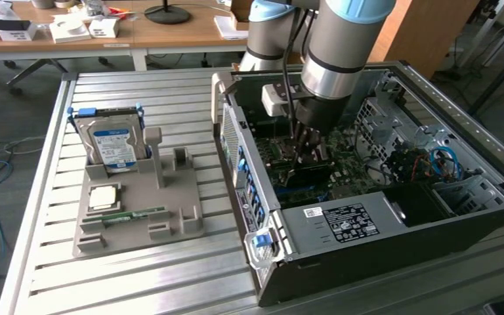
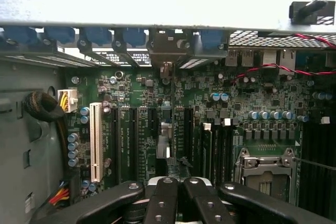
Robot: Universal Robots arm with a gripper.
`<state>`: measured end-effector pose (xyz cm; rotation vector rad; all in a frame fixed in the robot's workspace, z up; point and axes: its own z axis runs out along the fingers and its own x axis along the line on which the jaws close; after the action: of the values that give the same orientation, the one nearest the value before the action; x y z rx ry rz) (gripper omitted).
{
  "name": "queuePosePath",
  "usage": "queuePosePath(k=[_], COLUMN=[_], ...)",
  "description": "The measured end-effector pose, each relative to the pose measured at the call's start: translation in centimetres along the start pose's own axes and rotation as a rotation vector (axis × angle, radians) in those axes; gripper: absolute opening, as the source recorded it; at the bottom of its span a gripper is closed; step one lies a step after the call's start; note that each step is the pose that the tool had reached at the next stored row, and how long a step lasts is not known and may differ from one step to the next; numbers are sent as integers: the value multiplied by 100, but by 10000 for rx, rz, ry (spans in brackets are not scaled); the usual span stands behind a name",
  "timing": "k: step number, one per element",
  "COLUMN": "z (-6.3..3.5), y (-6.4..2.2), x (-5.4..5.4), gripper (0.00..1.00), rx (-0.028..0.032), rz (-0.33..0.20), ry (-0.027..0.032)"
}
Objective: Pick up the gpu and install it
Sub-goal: 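Press down on the gpu until it lock into place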
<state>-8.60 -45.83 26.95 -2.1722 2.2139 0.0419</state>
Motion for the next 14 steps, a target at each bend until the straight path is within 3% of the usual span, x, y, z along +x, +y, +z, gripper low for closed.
queuePosePath(k=[10,14], z=[13,21], y=[1,1], x=[-1,-4], gripper=[11,11], rx=[1,8], rz=[1,1], ry=[-50,-123])
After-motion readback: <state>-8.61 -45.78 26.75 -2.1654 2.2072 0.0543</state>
